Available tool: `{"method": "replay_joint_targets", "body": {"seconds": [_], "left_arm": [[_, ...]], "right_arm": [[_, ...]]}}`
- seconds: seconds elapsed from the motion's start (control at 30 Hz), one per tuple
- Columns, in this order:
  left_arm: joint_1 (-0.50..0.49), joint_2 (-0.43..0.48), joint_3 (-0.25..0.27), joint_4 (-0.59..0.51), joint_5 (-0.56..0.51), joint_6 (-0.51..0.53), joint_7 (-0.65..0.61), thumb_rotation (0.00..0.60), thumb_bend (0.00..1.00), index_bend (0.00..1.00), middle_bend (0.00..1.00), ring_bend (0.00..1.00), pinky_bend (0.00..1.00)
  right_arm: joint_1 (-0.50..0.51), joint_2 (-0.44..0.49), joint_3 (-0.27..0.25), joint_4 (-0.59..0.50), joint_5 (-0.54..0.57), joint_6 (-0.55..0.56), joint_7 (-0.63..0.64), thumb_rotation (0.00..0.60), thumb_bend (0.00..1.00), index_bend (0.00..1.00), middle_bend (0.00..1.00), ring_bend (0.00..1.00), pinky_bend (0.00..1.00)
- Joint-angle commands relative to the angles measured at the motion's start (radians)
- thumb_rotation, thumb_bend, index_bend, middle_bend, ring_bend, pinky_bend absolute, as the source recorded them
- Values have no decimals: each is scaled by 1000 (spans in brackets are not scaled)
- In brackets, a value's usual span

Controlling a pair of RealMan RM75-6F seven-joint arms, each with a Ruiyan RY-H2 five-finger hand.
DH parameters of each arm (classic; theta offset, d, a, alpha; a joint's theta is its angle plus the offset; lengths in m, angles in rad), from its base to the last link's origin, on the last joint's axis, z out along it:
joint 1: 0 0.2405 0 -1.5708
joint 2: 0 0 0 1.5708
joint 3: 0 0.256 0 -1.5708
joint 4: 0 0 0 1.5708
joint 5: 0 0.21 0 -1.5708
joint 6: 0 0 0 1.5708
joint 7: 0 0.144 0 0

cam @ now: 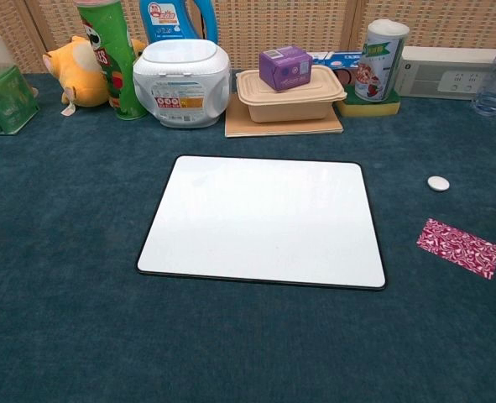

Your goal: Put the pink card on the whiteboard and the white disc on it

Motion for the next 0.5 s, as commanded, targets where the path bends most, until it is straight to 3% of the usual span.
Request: {"method": "replay_joint_targets", "body": {"seconds": [0.03,0.23,0.5], "left_arm": [[1,0,1,1,0,1,-2,600,72,0,0,0,0],[4,1,0,2,0,7,-7,600,73,0,0,0,0],[0,-4,-6,-10,-24,-8,15,600,73,0,0,0,0]], "right_arm": [[1,-2,-1,1,2,-4,-2,600,0,68,0,0,0],[5,-8,-5,-4,-1,-16,-2,600,0,69,0,0,0],[75,-45,-3,-46,20,-149,-9,600,0,79,0,0,0]]}}
